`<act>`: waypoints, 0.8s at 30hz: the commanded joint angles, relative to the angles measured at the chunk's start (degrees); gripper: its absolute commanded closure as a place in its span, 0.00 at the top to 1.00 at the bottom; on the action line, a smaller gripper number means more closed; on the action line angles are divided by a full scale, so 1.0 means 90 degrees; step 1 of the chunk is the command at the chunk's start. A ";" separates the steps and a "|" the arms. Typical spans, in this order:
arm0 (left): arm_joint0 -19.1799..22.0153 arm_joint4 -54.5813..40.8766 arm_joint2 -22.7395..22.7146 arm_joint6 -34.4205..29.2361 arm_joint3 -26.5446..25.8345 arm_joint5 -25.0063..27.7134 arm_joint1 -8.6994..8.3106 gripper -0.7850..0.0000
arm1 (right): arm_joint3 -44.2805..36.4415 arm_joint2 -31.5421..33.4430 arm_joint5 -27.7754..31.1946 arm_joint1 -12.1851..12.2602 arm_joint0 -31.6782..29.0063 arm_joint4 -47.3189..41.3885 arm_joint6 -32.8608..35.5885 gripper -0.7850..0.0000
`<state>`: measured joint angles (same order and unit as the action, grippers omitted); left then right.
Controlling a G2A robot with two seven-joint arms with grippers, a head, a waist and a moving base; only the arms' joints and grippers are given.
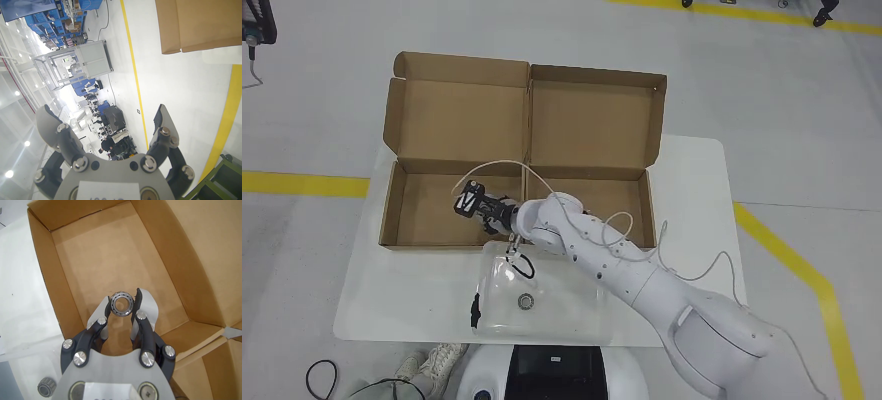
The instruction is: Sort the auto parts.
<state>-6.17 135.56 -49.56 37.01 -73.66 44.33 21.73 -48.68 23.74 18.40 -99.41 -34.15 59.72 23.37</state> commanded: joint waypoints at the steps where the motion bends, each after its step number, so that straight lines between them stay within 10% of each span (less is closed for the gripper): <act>1: 0.0000 0.0000 0.0000 0.0000 0.0000 0.0000 0.0000 1.00 | 0.0049 0.0015 -0.0015 -0.0033 0.0006 0.0034 -0.0011 0.21; 24: 0.0000 0.0000 0.0000 0.0000 0.0000 0.0000 0.0000 1.00 | -0.1774 0.0710 0.0474 0.0254 -0.0476 0.0809 0.0148 0.35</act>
<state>-6.17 135.56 -49.56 37.01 -73.66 44.33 21.73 -62.54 29.50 21.98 -97.59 -37.77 66.54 24.41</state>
